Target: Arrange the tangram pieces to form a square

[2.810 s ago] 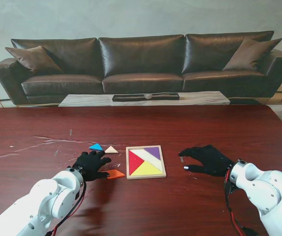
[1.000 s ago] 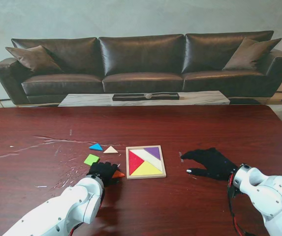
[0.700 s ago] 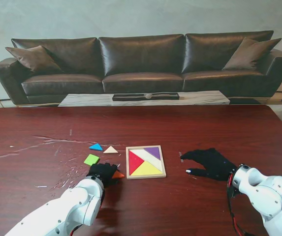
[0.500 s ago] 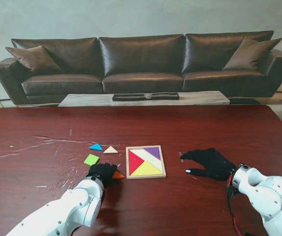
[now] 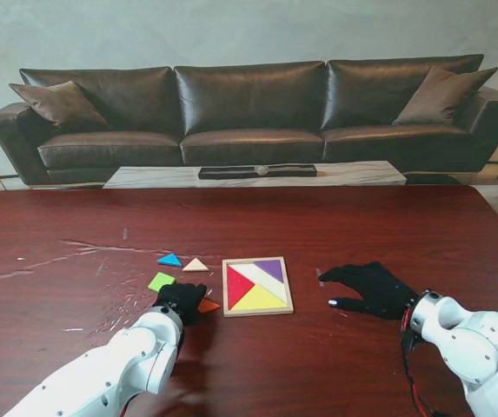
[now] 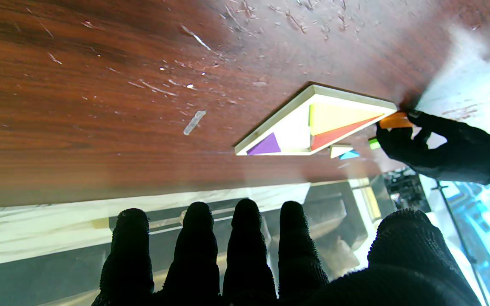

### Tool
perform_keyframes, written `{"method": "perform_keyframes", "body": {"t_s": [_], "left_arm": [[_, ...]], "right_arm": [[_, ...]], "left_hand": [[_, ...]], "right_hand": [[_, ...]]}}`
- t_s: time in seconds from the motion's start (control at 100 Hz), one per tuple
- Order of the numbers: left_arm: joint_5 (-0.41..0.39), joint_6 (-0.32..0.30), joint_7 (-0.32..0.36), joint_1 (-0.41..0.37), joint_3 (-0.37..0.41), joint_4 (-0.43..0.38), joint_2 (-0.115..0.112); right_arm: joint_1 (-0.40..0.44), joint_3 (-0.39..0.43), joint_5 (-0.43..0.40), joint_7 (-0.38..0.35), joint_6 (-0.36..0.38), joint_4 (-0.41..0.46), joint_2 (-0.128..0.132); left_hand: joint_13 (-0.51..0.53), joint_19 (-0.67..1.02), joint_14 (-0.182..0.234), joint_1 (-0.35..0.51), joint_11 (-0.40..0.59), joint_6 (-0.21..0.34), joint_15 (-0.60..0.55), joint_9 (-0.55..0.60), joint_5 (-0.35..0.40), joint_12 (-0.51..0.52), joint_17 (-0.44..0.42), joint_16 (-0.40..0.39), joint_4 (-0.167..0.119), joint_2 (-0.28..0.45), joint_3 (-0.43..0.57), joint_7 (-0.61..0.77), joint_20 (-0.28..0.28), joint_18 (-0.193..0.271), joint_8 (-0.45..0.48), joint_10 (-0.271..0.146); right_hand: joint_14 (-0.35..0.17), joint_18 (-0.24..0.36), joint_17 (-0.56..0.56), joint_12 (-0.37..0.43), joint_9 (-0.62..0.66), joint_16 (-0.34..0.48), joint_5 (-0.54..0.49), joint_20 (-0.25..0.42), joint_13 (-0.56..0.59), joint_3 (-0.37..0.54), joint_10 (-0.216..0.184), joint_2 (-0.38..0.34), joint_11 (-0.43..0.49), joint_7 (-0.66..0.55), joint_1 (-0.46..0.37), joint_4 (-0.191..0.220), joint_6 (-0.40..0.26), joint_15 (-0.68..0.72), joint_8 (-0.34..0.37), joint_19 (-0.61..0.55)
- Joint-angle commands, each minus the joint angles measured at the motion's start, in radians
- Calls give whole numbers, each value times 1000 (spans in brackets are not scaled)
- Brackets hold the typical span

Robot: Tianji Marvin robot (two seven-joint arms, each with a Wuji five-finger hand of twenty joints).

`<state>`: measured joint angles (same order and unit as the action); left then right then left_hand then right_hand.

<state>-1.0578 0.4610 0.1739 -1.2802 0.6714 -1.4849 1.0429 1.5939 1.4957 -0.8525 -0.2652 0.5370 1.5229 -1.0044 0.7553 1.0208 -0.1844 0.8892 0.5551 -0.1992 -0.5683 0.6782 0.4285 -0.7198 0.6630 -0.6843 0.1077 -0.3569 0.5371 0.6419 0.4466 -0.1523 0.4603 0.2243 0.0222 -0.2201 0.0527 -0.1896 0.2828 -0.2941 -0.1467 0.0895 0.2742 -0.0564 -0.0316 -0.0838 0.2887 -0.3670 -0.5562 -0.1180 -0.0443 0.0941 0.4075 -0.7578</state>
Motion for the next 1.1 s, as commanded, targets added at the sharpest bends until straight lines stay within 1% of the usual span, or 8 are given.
{"method": "perform_keyframes", "body": {"t_s": [0.0, 0.18, 0.33, 0.45, 0.67, 0.82, 0.95, 1.09], "left_arm": [[13, -8, 32, -17, -26, 58, -8], [25, -11, 43, 17, -64, 86, -11], [42, -6, 45, 39, -90, 103, -10], [52, 1, 47, 49, -102, 110, -9], [44, 1, 44, 45, -95, 109, -9], [44, -8, 22, 31, -76, 106, -5], [52, -1, -1, 21, -62, 100, 2], [40, -3, -26, 11, -42, 88, 7]], "right_arm": [[8, 1, -7, 3, 2, 8, -2], [10, 7, -10, 4, 5, 11, -2], [12, 12, -11, 2, 5, 14, -2], [13, 14, -11, 2, 6, 14, -2], [12, 13, -10, -1, 5, 15, -2], [13, 12, -12, -5, 0, 17, -1], [13, 11, -17, -7, -3, 19, -1], [11, 7, -18, -8, -7, 17, 0]], "left_hand": [[26, 20, 79, 20, 63, 104, -111, 38, 31, -73, 9, -76, 18, -78, 26, 178, 33, 15, 63, -63], [-15, 89, 133, 32, 175, 136, -274, 16, -18, -267, -4, -216, 24, -99, 5, 358, 136, 24, 94, -84], [-25, 166, 205, 82, 371, 158, -489, 8, -85, -401, -8, -348, 9, -103, -55, 594, 242, 15, 163, -114], [8, 195, 252, 92, 559, 165, -643, 32, -82, -427, 16, -428, 1, -94, -67, 625, 263, 12, 456, -179], [42, 212, 282, 91, 626, 236, -685, 57, -48, -418, 61, -423, 0, -62, -61, 621, 256, 19, 767, -251], [38, 136, 244, 104, 493, 289, -541, 69, -49, -425, 70, -355, -4, -26, -116, 620, 187, -21, 806, -281], [64, 75, 150, 141, 181, 263, -356, 103, -103, -425, 90, -291, -23, -12, -200, 603, 89, -56, 729, -223], [109, 69, 119, 131, 78, 235, -283, 148, -122, -388, 124, -267, -17, -23, -160, 605, 58, -61, 623, -194]], "right_hand": [[-7, -8, 19, 2, 1, 6, 29, -21, -8, 3, 1, -14, -4, 2, 2, 28, -10, -1, -14, -2], [-6, -9, 18, 1, 1, 6, 30, -21, -7, 3, 0, -14, -2, 1, 1, 28, -11, 0, -15, -3], [-6, -9, 17, 1, 1, 5, 29, -21, -3, 3, 1, -12, -1, 0, -1, 28, -11, 2, -15, -3], [-5, -11, 16, 0, 1, 4, 30, -21, 1, 3, 2, -12, 0, 0, -2, 28, -11, 4, -15, -4], [-4, -13, 13, -1, 2, 1, 31, -19, 10, 4, 4, -10, 2, -1, -6, 28, -14, 8, -16, -7], [-7, -19, 13, -1, 3, -2, 32, -17, 16, 4, 6, -7, 4, -2, -10, 29, -15, 10, -16, -10], [-8, -20, 14, -2, 2, -4, 32, -16, 18, 5, 6, -6, 4, -3, -13, 29, -16, 11, -16, -13], [-7, -21, 15, -2, 1, -5, 33, -15, 18, 4, 6, -5, 5, -3, -15, 29, -16, 11, -17, -14]]}}
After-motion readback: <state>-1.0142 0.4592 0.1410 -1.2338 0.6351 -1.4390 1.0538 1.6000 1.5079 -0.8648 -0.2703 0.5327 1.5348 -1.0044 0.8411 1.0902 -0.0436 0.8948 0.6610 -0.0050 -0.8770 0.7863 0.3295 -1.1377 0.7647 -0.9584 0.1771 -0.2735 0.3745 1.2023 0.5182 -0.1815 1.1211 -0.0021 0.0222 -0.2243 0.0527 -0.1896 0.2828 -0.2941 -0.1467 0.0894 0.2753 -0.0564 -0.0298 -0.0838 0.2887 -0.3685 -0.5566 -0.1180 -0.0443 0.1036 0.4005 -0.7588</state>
